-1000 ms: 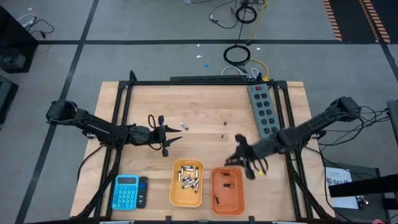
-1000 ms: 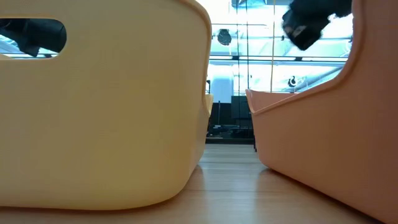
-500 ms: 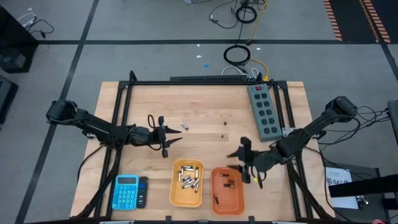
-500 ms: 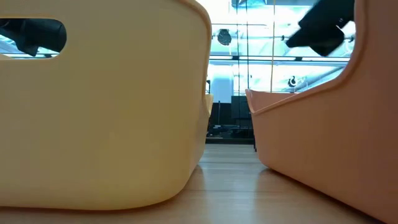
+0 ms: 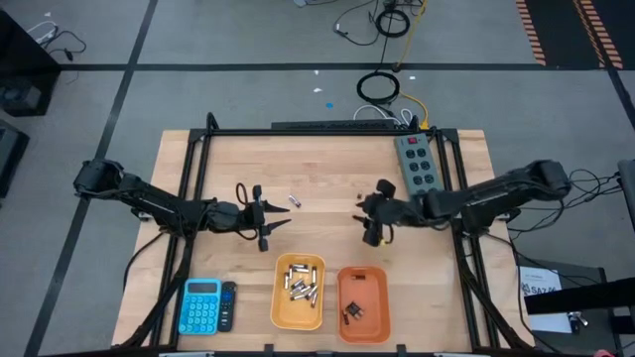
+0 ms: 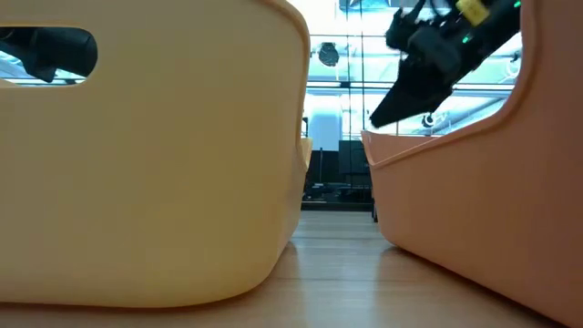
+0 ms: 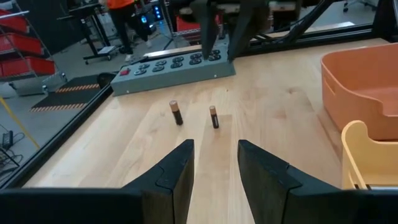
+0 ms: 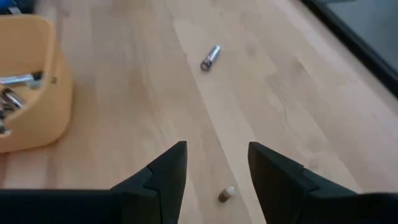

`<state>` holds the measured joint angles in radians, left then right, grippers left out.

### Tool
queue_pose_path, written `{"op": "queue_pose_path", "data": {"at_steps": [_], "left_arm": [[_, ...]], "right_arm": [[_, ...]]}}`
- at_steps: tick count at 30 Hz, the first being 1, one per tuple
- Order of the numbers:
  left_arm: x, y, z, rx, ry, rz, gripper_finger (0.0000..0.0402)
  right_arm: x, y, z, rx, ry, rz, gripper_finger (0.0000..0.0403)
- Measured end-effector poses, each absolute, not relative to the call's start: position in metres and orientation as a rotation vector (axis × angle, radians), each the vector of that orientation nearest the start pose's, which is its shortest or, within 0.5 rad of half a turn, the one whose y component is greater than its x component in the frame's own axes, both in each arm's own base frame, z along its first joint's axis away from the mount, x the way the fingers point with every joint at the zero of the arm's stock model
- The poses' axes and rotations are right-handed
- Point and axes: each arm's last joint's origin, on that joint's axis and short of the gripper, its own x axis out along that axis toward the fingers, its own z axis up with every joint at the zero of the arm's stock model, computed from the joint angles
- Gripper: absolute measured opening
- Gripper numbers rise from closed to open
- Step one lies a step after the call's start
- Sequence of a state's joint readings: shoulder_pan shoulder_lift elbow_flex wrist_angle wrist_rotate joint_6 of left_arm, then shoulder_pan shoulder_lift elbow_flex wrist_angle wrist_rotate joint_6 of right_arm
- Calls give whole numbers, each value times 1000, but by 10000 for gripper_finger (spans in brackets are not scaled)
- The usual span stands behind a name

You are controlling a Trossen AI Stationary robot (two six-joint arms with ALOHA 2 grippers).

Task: Sort batteries
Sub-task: Put the black battery into the orange bin

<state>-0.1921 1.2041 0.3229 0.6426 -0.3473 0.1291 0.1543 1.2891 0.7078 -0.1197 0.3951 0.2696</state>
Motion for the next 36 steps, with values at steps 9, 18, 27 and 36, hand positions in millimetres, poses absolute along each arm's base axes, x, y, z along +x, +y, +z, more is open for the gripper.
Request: {"op": "queue_pose_path", "data": {"at_steps": [9,18,27,36], "left_arm": [[218,-32,176,193,244,139,134],[217,-37,176,204,243,117,134],[217,-37,177,200,232,126,134],[217,-37,177,200,233,126,134]], "right_arm": [[276,5,178,33,722,-274,162],[261,-4,135,67,555,-253,162],[233,-5,115,139,455,-270,162],[234,-4,113,145,408,-267,162]]}}
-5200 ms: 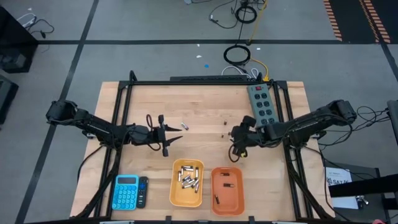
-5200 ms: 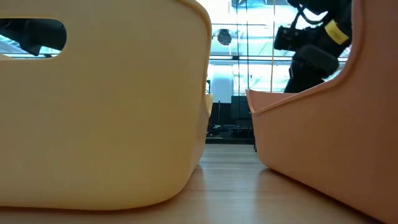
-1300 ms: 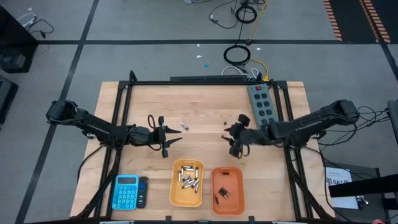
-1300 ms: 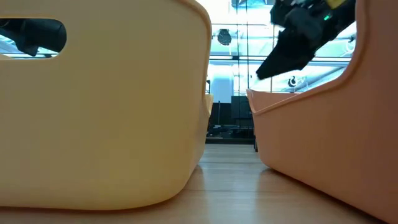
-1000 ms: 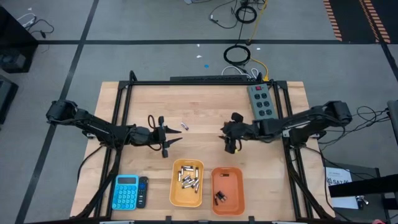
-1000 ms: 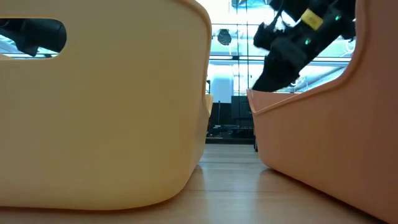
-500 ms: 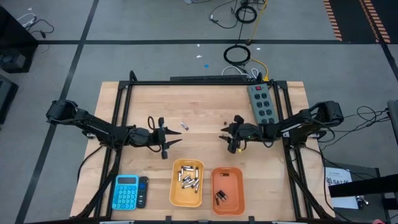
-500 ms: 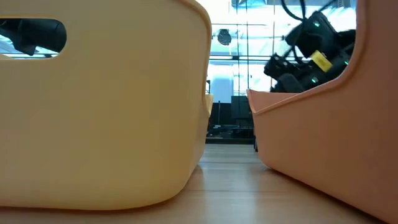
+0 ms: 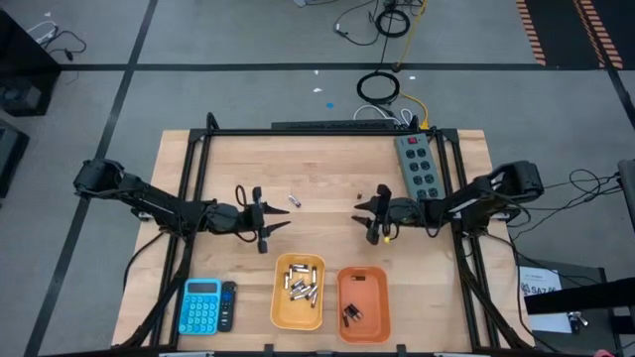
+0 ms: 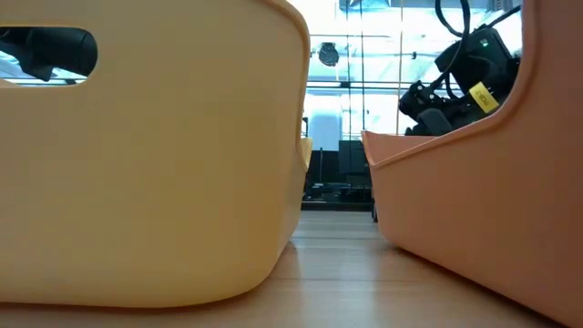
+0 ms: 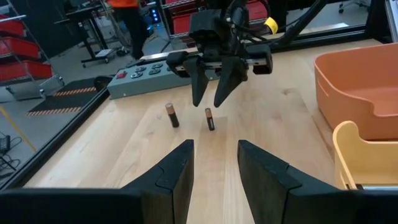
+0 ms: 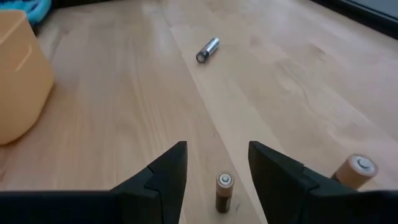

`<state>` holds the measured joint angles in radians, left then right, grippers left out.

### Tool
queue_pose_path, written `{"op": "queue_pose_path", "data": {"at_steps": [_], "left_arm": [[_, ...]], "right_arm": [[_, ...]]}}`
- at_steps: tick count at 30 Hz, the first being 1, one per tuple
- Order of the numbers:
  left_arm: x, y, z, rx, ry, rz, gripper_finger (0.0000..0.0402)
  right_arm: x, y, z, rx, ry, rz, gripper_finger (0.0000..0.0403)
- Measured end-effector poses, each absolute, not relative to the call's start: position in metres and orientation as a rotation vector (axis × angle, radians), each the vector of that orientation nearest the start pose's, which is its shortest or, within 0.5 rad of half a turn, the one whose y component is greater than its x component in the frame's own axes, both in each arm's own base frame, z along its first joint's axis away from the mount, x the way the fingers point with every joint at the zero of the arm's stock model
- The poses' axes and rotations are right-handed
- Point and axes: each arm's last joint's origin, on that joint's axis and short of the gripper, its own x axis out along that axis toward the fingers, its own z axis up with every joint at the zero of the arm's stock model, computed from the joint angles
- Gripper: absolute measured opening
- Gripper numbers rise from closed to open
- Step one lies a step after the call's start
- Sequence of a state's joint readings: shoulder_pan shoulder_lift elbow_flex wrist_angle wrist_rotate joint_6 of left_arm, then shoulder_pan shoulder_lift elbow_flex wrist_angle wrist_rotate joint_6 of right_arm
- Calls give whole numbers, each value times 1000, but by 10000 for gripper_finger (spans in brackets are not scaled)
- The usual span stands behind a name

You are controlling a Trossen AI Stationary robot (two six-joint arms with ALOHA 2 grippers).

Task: Sort batteries
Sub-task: Put the black battery into the orange bin

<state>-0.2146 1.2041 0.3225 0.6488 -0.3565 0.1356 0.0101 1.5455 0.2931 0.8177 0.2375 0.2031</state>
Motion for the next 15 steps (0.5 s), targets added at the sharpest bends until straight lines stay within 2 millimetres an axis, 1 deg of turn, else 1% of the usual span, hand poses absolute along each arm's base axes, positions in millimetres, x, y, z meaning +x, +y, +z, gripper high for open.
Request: {"op": "queue_pose_path", "data": {"at_steps": [6,15], "left_arm": [[217,-37,177,202,239,126,134],[217,-37,177,199,238,126,134]], "right_arm": [[238,-4,104,159,401,-270,162],[243,-5,74,188,421,-290,162]]}}
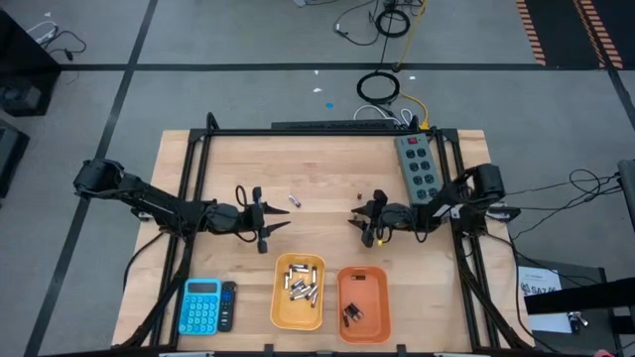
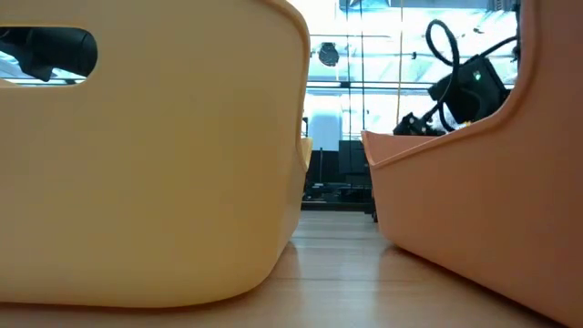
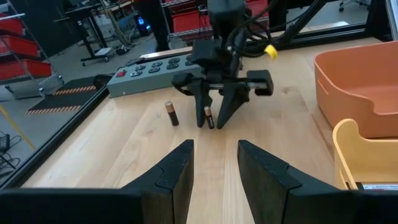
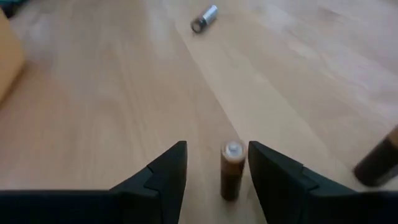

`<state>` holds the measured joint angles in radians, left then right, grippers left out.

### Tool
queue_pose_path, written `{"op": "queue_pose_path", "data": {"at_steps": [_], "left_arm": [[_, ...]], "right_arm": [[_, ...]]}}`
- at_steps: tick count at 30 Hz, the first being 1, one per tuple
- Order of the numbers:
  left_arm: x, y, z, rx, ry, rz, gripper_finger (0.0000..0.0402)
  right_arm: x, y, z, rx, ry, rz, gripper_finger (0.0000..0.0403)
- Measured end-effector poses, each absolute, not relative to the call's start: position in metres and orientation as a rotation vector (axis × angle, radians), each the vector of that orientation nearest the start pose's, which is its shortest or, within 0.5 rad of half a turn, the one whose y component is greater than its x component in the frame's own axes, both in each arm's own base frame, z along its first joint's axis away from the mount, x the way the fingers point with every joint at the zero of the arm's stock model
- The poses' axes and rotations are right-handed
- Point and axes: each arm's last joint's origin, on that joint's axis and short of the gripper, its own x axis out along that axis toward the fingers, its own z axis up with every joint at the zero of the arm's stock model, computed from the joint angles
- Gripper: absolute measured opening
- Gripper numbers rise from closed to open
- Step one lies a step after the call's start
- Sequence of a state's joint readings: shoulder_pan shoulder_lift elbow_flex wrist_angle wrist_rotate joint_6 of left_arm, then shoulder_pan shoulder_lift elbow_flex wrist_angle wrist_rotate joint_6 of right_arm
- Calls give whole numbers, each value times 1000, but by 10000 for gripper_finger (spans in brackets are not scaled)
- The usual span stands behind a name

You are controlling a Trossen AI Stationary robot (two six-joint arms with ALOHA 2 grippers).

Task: Sort batteries
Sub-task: Put the black battery into the orange bin

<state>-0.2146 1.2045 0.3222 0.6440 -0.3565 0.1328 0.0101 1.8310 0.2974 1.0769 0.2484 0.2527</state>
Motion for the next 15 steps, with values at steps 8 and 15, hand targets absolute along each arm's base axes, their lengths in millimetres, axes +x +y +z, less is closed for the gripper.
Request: {"op": "queue_pose_path", "data": {"at_steps": [8,15], "left_arm": [[217,-37,176,200,240,126,134],[217,-37,176,201,240,126,134]], "right_arm": [[243,-6,63,189,418,-356,65],[245,-1,64,168,418,-306,16]]}}
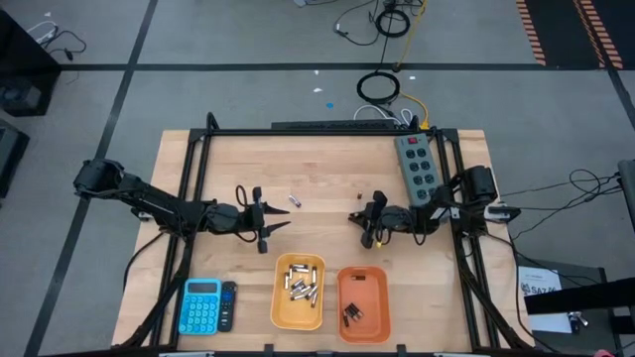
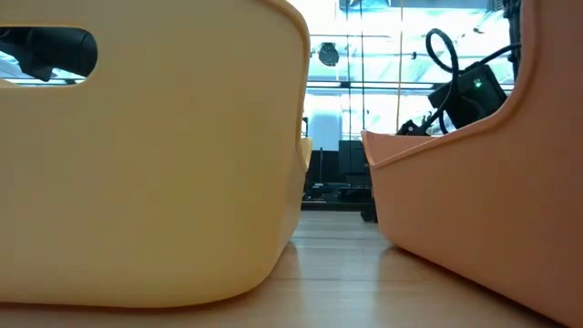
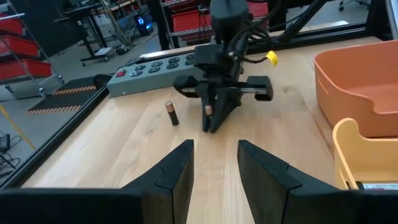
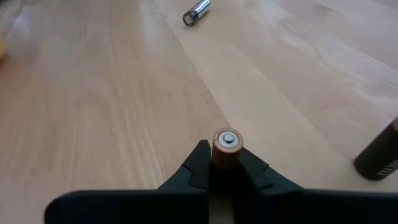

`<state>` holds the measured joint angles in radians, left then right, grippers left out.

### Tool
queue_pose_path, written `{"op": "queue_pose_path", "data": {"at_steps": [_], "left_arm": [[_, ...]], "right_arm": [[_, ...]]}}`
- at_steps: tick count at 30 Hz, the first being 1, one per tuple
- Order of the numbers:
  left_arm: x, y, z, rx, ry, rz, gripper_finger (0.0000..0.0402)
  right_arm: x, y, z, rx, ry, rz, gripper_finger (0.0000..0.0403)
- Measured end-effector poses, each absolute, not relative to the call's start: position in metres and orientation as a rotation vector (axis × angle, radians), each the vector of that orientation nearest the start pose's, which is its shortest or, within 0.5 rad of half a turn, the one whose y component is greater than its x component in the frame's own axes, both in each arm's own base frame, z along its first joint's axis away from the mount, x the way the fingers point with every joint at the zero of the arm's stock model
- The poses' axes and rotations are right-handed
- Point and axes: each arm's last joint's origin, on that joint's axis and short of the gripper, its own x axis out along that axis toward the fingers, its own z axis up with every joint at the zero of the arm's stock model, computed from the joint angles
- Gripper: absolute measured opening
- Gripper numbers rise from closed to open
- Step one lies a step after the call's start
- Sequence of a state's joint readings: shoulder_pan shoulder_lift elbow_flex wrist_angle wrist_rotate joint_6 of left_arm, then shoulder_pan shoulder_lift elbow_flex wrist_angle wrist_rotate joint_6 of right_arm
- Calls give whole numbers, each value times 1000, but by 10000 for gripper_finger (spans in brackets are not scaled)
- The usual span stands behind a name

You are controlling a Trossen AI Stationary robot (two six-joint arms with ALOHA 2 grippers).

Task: Sort batteries
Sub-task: Put the black battery into the orange bin

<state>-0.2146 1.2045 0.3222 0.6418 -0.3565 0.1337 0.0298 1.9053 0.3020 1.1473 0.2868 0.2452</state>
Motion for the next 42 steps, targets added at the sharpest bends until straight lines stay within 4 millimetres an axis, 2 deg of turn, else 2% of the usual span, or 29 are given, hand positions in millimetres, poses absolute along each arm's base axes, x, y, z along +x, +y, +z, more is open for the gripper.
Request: {"op": "queue_pose_path", "data": {"at_steps": [3,7,12,15,17,19,24,27,30,32,34,38,42], "left_arm": [[217,-37,176,201,241,123,134],[216,-39,176,201,242,115,134],[216,-40,176,178,239,108,134],[216,-42,176,177,234,94,134],[216,-43,177,176,228,89,134],[216,-44,178,175,223,88,134],[216,-44,179,171,209,89,134],[216,-44,179,172,211,89,134],[216,-44,179,172,212,88,134],[216,-44,178,173,214,88,134],[216,-44,178,173,214,89,134],[216,-44,178,173,214,89,134],[216,-44,178,174,214,90,134]], "right_arm": [[247,11,77,124,345,-238,16],[247,32,108,49,221,-117,16],[235,60,152,-13,79,93,16],[225,71,171,75,50,396,16],[218,78,176,174,92,589,16],[214,82,175,227,145,627,30],[216,82,165,264,222,471,120],[218,82,161,285,239,467,168],[218,82,166,264,186,472,198],[218,78,174,238,116,390,205],[217,68,180,226,90,213,205],[214,42,171,183,200,-151,195],[217,18,165,191,236,-289,194]]}}
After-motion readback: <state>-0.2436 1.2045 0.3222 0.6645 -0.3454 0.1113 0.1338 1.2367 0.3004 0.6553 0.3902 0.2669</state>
